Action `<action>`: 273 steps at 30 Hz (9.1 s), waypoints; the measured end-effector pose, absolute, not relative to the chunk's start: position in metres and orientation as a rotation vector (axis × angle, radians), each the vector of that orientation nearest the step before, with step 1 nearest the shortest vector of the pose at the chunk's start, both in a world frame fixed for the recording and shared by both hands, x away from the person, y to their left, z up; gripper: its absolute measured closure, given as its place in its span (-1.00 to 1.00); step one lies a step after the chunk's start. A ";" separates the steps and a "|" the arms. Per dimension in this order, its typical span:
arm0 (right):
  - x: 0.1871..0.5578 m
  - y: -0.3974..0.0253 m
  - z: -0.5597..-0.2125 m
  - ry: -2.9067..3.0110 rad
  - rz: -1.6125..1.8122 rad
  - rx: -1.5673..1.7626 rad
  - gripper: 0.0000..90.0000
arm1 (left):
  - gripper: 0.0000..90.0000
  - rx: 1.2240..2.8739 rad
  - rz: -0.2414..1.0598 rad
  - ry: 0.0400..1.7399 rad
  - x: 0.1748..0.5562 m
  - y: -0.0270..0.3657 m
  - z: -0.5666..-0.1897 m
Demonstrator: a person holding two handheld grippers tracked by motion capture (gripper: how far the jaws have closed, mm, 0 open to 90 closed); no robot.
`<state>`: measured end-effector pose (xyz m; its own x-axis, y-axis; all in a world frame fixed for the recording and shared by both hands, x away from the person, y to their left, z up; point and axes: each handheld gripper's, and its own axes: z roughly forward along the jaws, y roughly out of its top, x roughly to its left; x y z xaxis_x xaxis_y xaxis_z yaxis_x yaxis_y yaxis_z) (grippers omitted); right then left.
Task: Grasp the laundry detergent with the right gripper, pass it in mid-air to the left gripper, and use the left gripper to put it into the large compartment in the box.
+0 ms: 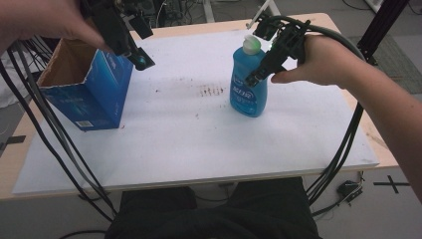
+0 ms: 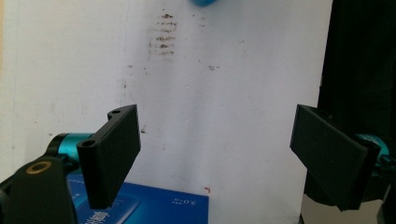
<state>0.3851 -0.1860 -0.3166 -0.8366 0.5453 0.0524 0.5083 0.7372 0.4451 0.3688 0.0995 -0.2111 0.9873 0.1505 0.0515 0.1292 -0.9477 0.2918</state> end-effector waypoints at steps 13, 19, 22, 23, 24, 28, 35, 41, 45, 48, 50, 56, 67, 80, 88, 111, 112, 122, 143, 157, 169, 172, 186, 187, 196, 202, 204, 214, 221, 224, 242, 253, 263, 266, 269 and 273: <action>0.385 -0.185 -0.317 2.847 0.693 0.865 -0.39 | -0.64 2.843 0.105 0.200 0.369 0.099 -0.210; 0.385 -0.185 -0.317 2.844 0.696 0.864 -0.37 | -0.64 2.846 0.105 0.201 0.370 0.099 -0.210; 0.384 -0.185 -0.316 2.844 0.704 0.861 -0.30 | -0.64 2.845 0.105 0.198 0.370 0.099 -0.210; 0.384 -0.185 -0.317 2.846 0.702 0.863 -0.30 | -0.64 2.844 0.104 0.201 0.369 0.099 -0.210; 0.383 -0.184 -0.317 2.844 0.704 0.862 -0.30 | -0.64 2.845 0.103 0.201 0.369 0.099 -0.210; 0.382 -0.185 -0.318 2.840 0.719 0.860 -0.25 | -0.64 2.844 0.101 0.205 0.370 0.099 -0.210; 0.380 -0.186 -0.319 2.827 0.751 0.845 -0.15 | -0.64 2.839 0.105 0.205 0.370 0.099 -0.211; 0.378 -0.189 -0.320 2.809 0.779 0.838 -0.12 | -0.64 2.841 0.101 0.203 0.370 0.098 -0.210; 0.379 -0.191 -0.320 2.810 0.794 0.827 -0.11 | -0.64 2.840 0.105 0.197 0.371 0.098 -0.209; 0.380 -0.193 -0.321 2.819 0.804 0.812 -0.10 | -0.64 2.837 0.103 0.203 0.370 0.097 -0.209; 0.381 -0.193 -0.320 2.825 0.808 0.803 -0.10 | -0.64 2.840 0.108 0.194 0.371 0.097 -0.209; 0.383 -0.194 -0.319 2.856 0.810 0.767 -0.10 | -0.64 2.840 0.110 0.197 0.371 0.096 -0.207; 0.388 -0.193 -0.303 2.878 0.843 0.689 -0.09 | -0.64 2.839 0.121 0.182 0.372 0.094 -0.202; 0.398 -0.181 -0.272 2.935 0.918 0.506 -0.09 | -0.64 2.824 0.125 0.159 0.374 0.090 -0.187; 0.404 -0.167 -0.251 2.955 0.957 0.366 -0.09 | -0.64 2.796 0.120 0.133 0.377 0.085 -0.174; 0.405 -0.103 -0.217 3.005 1.111 0.015 -0.09 | -0.64 2.732 0.091 0.089 0.389 0.075 -0.142; 0.405 -0.103 -0.217 3.005 1.111 0.015 -0.09 | -0.64 2.733 0.088 0.088 0.390 0.074 -0.142; 0.404 -0.095 -0.212 2.978 1.190 -0.040 -0.09 | -0.64 2.737 0.079 0.054 0.393 0.064 -0.141; 0.404 -0.101 -0.206 2.937 1.297 -0.069 -0.08 | -0.64 2.761 0.087 0.011 0.393 0.051 -0.145; 0.404 -0.104 -0.206 2.900 1.342 -0.097 -0.08 | -0.63 2.770 0.085 0.016 0.393 0.046 -0.147; 0.402 -0.105 -0.205 2.914 1.321 -0.077 -0.08 | -0.50 2.772 0.081 0.013 0.393 0.045 -0.148; 0.403 -0.105 -0.206 2.902 1.333 -0.093 -0.08 | -0.47 2.772 0.075 0.012 0.393 0.045 -0.147; 0.402 -0.105 -0.205 2.923 1.316 -0.081 -0.08 | -0.40 2.780 0.066 0.007 0.392 0.045 -0.147; 0.402 -0.105 -0.206 2.923 1.318 -0.080 -0.08 | -0.40 2.782 0.066 0.005 0.392 0.045 -0.147; 0.402 -0.105 -0.205 2.923 1.316 -0.078 -0.08 | -0.37 2.778 0.063 0.011 0.392 0.046 -0.147; 0.403 -0.106 -0.205 2.919 1.316 -0.079 -0.08 | -0.32 2.776 0.056 0.010 0.392 0.045 -0.147; 0.402 -0.106 -0.205 2.920 1.312 -0.069 -0.08 | -0.30 2.776 0.052 0.009 0.392 0.045 -0.147; 0.402 -0.107 -0.206 2.926 1.311 -0.041 -0.08 | -0.21 2.776 0.038 0.004 0.393 0.045 -0.147; 0.403 -0.107 -0.206 2.920 1.308 -0.063 -0.08 | -0.17 2.778 0.037 -0.004 0.392 0.044 -0.147; 0.403 -0.107 -0.206 2.924 1.303 -0.057 -0.08 | -0.17 2.784 0.039 -0.012 0.393 0.044 -0.146; 0.406 -0.106 -0.207 2.922 1.346 -0.062 -0.11 | -0.15 2.767 0.022 -0.002 0.394 0.047 -0.145; 0.410 -0.108 -0.207 2.943 1.338 0.061 -0.72 | -0.15 2.772 0.037 0.066 0.395 0.057 -0.142; 0.428 -0.125 -0.213 2.977 1.255 0.218 -0.72 | -0.15 2.746 0.075 0.207 0.395 0.083 -0.133; 0.434 -0.132 -0.217 2.984 1.210 0.265 -0.72 | -0.15 2.744 0.100 0.237 0.394 0.092 -0.129; 0.439 -0.142 -0.221 2.994 1.169 0.325 -0.72 | -0.15 2.741 0.123 0.261 0.394 0.103 -0.124; 0.447 -0.154 -0.228 3.008 1.091 0.381 -0.72 | -0.15 2.719 0.143 0.319 0.392 0.118 -0.118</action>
